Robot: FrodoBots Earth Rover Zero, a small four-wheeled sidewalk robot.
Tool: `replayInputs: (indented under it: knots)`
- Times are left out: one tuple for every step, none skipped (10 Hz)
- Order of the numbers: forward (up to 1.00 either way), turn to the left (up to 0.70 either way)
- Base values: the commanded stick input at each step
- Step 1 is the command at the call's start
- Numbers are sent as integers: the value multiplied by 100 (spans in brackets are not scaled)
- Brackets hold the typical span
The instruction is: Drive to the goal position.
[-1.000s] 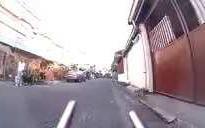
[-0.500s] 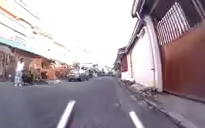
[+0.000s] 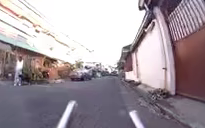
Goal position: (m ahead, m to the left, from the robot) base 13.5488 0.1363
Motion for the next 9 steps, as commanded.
replayInputs:
  knots:
    - [85, 0]
    - [85, 0]
    - [85, 0]
    - [85, 0]
    - [85, -1]
    - [85, -3]
    - [85, -24]
    - [85, -34]
    - [85, -34]
